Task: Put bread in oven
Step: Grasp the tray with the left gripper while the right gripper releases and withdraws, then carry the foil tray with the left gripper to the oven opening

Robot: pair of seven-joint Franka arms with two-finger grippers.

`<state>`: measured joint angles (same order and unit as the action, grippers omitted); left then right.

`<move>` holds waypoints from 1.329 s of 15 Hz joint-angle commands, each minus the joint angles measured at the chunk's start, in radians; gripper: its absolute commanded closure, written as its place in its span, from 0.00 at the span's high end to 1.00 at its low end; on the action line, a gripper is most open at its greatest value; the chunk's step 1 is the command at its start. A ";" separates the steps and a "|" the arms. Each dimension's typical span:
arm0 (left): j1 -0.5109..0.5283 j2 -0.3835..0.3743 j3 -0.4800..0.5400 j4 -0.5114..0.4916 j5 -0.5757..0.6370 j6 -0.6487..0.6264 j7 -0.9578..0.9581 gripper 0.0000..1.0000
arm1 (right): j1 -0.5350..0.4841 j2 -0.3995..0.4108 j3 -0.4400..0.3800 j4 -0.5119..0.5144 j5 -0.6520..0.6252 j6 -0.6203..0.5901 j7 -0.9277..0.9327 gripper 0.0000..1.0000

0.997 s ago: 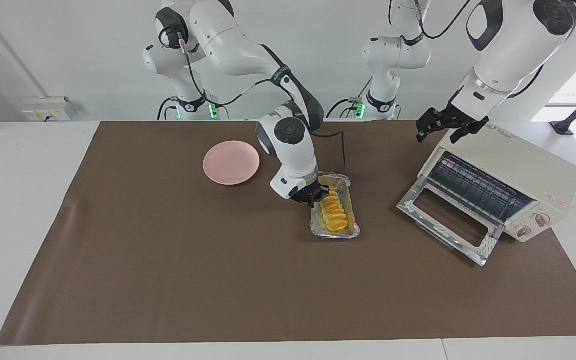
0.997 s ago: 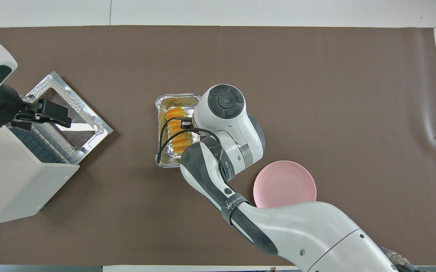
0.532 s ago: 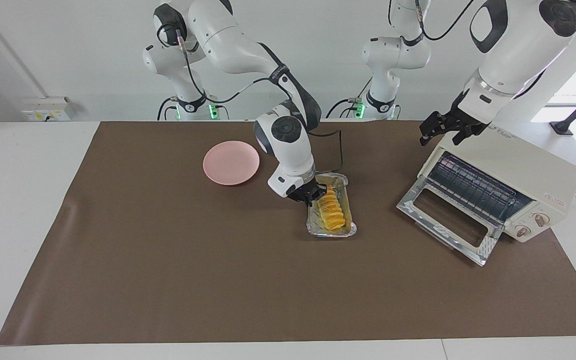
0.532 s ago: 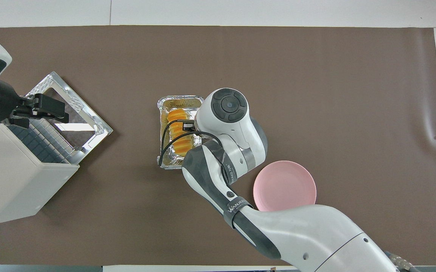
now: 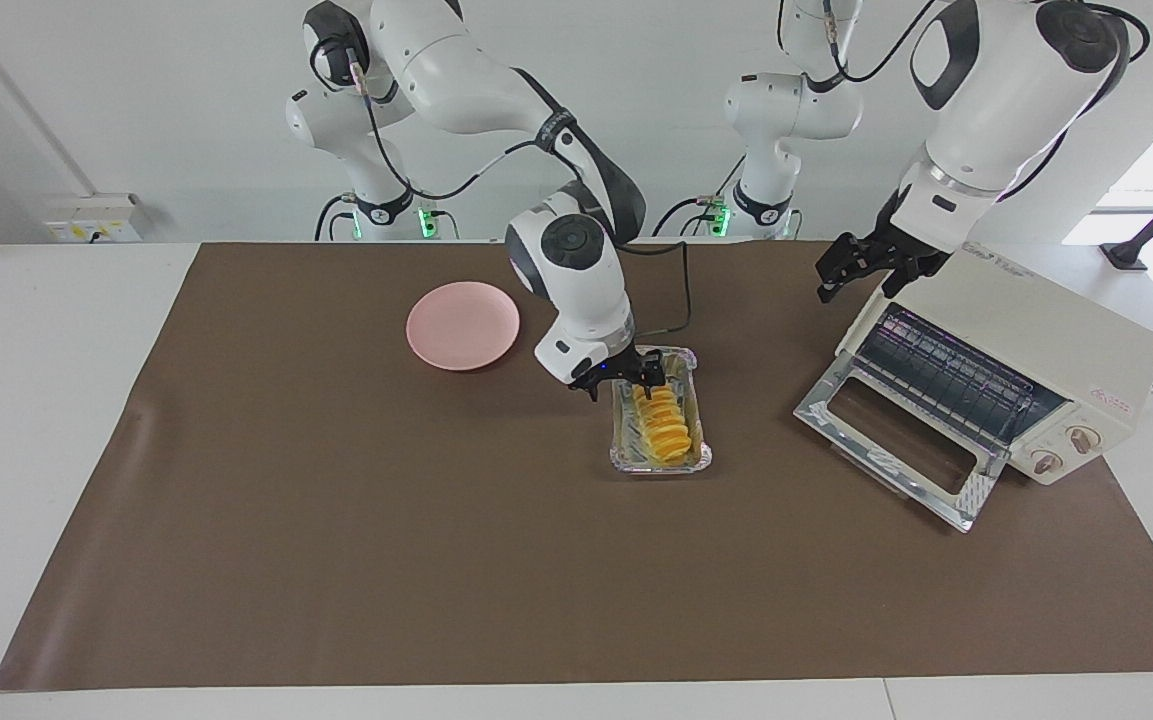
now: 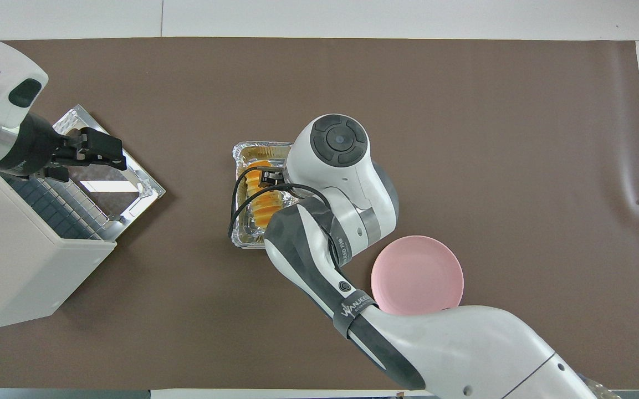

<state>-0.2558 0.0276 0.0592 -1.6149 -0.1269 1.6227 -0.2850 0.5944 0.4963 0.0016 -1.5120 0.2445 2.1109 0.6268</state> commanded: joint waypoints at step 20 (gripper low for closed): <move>-0.467 0.429 0.011 0.024 0.072 0.387 -0.411 1.00 | -0.614 -0.423 -0.003 -0.014 -0.215 -0.554 -0.800 1.00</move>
<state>-0.7161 0.4365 0.0548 -1.5916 -0.0761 1.9679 -0.6846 0.0138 0.1286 -0.0135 -1.4931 0.0541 1.6021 -0.1169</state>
